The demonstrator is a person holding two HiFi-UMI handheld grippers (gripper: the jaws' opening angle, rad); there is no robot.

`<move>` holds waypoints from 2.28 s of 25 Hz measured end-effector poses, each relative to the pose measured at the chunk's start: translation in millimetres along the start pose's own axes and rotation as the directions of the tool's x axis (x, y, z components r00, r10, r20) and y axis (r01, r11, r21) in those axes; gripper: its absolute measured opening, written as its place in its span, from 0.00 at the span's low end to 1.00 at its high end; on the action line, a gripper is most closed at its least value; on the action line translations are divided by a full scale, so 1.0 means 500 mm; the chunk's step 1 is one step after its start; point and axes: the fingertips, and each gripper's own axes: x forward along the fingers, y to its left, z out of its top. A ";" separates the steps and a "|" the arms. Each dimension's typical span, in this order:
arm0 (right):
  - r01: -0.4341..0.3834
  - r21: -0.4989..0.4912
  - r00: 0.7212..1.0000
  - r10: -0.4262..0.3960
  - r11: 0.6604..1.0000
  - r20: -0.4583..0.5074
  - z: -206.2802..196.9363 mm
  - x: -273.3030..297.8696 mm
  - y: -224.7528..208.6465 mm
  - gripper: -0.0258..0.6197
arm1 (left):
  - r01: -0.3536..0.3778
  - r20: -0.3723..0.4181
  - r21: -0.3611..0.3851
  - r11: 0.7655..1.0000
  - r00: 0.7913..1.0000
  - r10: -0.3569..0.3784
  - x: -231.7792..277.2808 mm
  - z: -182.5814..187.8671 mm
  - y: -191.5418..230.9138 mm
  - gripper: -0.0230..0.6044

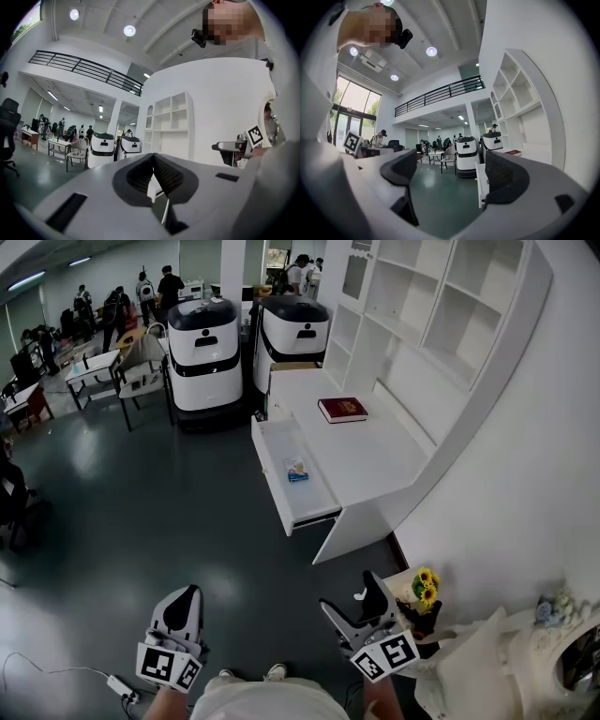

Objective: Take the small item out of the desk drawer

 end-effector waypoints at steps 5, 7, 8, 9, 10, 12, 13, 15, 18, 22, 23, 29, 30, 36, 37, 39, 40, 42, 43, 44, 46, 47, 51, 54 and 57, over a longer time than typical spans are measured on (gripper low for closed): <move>0.012 0.013 0.999 -0.012 1.000 -0.033 -0.018 -0.010 -0.056 0.75 | -0.003 -0.014 0.006 1.000 1.000 0.003 0.025 -0.012 -0.030 0.06; 0.015 0.018 0.999 -0.014 1.000 -0.044 -0.030 -0.009 -0.073 0.75 | -0.004 -0.022 0.008 1.000 1.000 0.004 0.035 -0.021 -0.037 0.06; 0.016 0.028 0.999 -0.014 0.999 -0.049 -0.035 -0.005 -0.080 0.75 | -0.006 -0.028 0.009 1.000 1.000 0.006 0.040 -0.024 -0.038 0.06; 0.015 0.038 0.999 -0.013 0.999 -0.052 -0.040 -0.001 -0.084 0.75 | -0.009 -0.035 0.009 1.000 0.999 0.009 0.045 -0.028 -0.036 0.06; 0.012 0.043 0.998 -0.009 0.999 -0.056 -0.043 0.004 -0.086 0.75 | -0.012 -0.042 0.008 1.000 0.999 0.013 0.051 -0.031 -0.032 0.06; 0.002 0.041 0.998 0.001 0.999 -0.067 -0.047 0.019 -0.089 0.75 | -0.016 -0.048 0.001 1.000 0.999 0.016 0.069 -0.035 -0.021 0.06; -0.003 0.038 0.997 0.006 0.999 -0.073 -0.049 0.029 -0.092 0.75 | -0.015 -0.049 -0.003 1.000 0.999 0.015 0.082 -0.038 -0.016 0.06; -0.010 0.036 0.996 0.013 0.999 -0.086 -0.057 0.055 -0.098 0.75 | -0.008 -0.051 -0.013 1.000 0.999 0.007 0.113 -0.050 -0.004 0.06; -0.010 0.031 0.993 0.013 0.999 -0.115 -0.076 0.109 -0.113 0.75 | 0.014 -0.059 -0.041 0.999 0.998 -0.017 0.178 -0.080 0.019 0.06; 0.013 0.031 0.986 -0.007 0.999 -0.165 -0.109 0.216 -0.156 0.75 | 0.053 -0.084 -0.089 0.995 0.995 -0.061 0.302 -0.124 0.077 0.06; 0.024 0.032 0.984 -0.018 0.999 -0.178 -0.115 0.251 -0.171 0.75 | 0.063 -0.084 -0.097 0.993 0.994 -0.072 0.340 -0.127 0.097 0.06; 0.091 0.006 0.964 -0.086 0.996 -0.252 -0.106 0.484 -0.253 0.75 | 0.136 -0.058 -0.125 0.983 0.988 -0.144 0.579 -0.092 0.251 0.06; 0.106 0.007 0.961 -0.100 0.994 -0.259 -0.105 0.518 -0.264 0.75 | 0.151 -0.058 -0.131 0.980 0.985 -0.159 0.613 -0.089 0.276 0.06; 0.177 -0.013 0.931 -0.172 0.984 -0.323 -0.120 0.658 -0.315 0.75 | 0.210 -0.062 -0.166 0.964 0.973 -0.223 0.774 -0.101 0.376 0.06; 0.187 -0.009 0.925 -0.179 0.982 -0.336 -0.127 0.671 -0.325 0.75 | 0.218 -0.065 -0.171 0.961 0.971 -0.232 0.791 -0.104 0.380 0.06; 0.201 -0.005 0.913 -0.189 0.980 -0.362 -0.141 0.698 -0.346 0.75 | 0.226 -0.076 -0.184 0.957 0.967 -0.243 0.820 -0.115 0.386 0.06; 0.203 -0.009 0.907 -0.191 0.979 -0.374 -0.147 0.712 -0.357 0.75 | 0.224 -0.083 -0.192 0.956 0.967 -0.243 0.833 -0.122 0.391 0.06; 0.203 -0.018 0.899 -0.194 0.979 -0.393 -0.160 0.738 -0.380 0.75 | 0.212 -0.094 -0.205 0.956 0.968 -0.235 0.858 -0.135 0.402 0.06; 0.202 -0.019 0.897 -0.193 0.979 -0.399 -0.167 0.750 -0.393 0.75 | 0.206 -0.097 -0.207 0.956 0.968 -0.230 0.870 -0.140 0.406 0.06; 0.201 -0.017 0.895 -0.190 0.980 -0.404 -0.176 0.762 -0.406 0.75 | 0.201 -0.099 -0.204 0.958 0.970 -0.224 0.882 -0.143 0.409 0.06; 0.192 -0.008 0.888 -0.177 0.981 -0.424 -0.200 0.783 -0.433 0.75 | 0.184 -0.095 -0.189 0.965 0.974 -0.205 0.901 -0.139 0.416 0.06; 0.184 -0.003 0.882 -0.167 0.983 -0.441 -0.216 0.793 -0.446 0.75 | 0.170 -0.090 -0.181 0.969 0.978 -0.188 0.909 -0.131 0.420 0.06; 0.173 0.023 0.846 -0.136 0.985 -0.516 -0.289 0.840 -0.517 0.75 | 0.120 -0.084 -0.142 0.983 0.988 -0.133 0.928 -0.094 0.423 0.06; 0.162 0.052 0.817 -0.105 0.985 -0.567 -0.348 0.882 -0.558 0.75 | 0.082 -0.108 -0.119 0.989 0.990 -0.095 0.945 -0.092 0.429 0.06; 0.142 0.062 0.780 -0.073 0.988 -0.622 -0.412 0.923 -0.588 0.75 | 0.029 -0.124 -0.112 0.993 0.991 -0.043 0.955 -0.095 0.441 0.06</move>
